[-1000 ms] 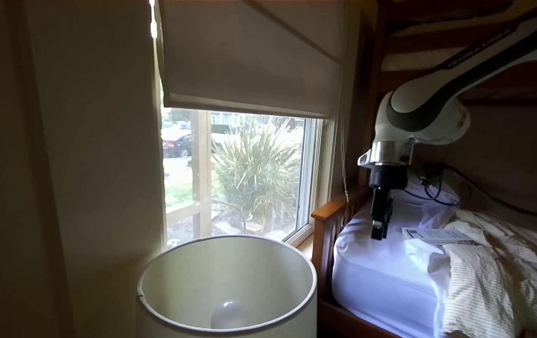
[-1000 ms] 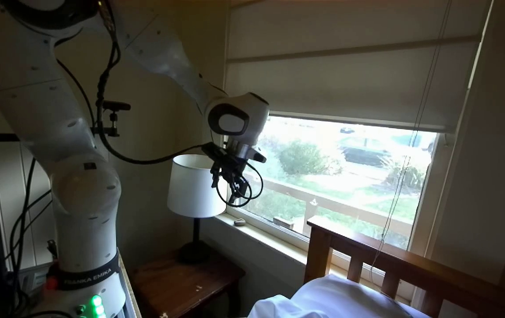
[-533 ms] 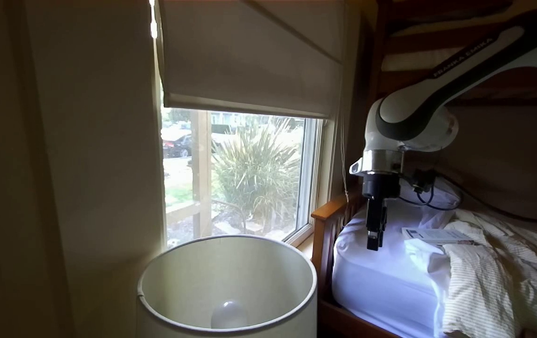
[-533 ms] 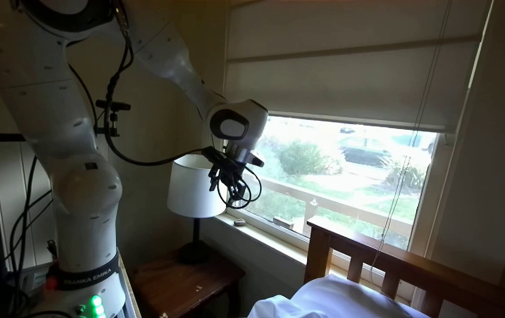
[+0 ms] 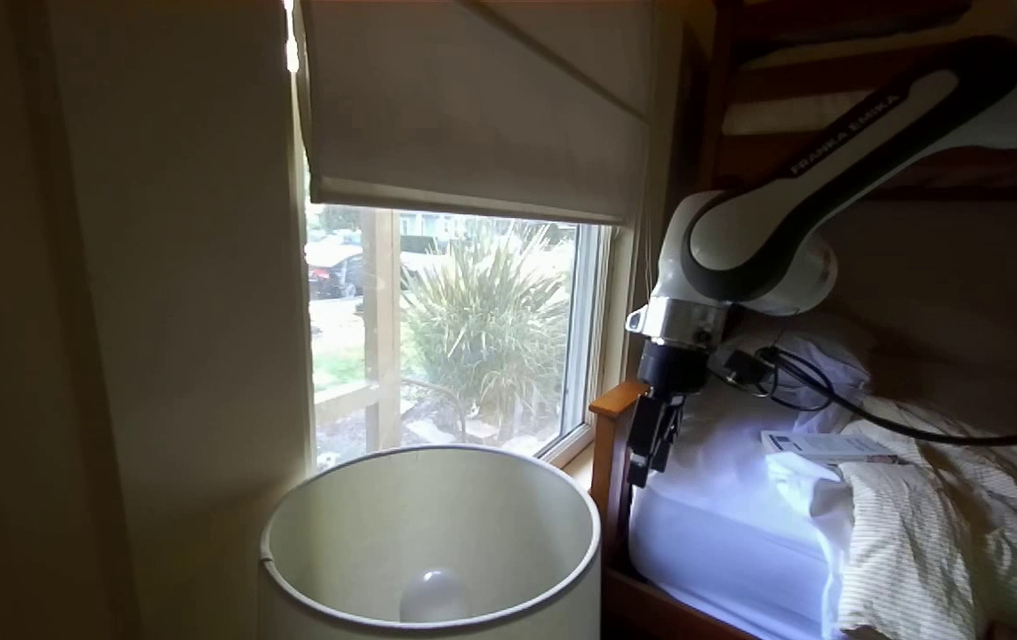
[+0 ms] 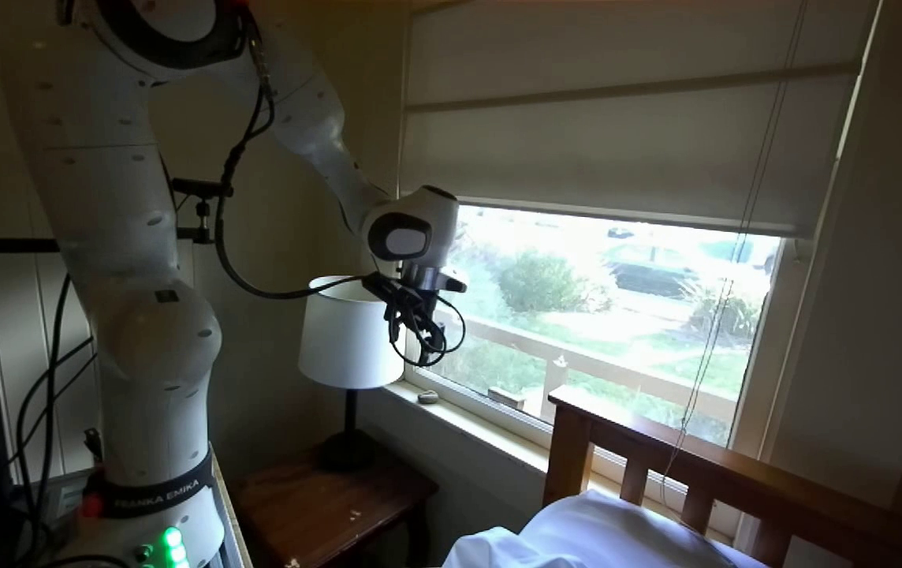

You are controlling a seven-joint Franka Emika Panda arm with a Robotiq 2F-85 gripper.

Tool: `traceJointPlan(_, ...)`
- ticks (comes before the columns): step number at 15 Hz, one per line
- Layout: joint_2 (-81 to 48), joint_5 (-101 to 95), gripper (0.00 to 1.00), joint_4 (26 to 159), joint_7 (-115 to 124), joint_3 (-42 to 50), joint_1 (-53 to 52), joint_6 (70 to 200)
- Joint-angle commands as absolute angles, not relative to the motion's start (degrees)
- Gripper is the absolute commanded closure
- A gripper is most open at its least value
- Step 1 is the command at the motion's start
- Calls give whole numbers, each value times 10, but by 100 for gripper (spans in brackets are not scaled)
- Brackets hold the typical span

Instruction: Place the white object from the windowsill on the headboard.

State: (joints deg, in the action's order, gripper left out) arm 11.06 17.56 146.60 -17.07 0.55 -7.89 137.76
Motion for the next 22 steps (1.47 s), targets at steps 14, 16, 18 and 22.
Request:
traceJointPlan(14,74,221,0,1506,-107,-71,-128,1496)
traceJointPlan(16,58,223,0,1514,-72,-95,-142,1557)
traceJointPlan(18,33,208,0,1508,-39,-100,-138,1601)
traceJointPlan(22,1,131,0,1505,14,-82,-98,1675)
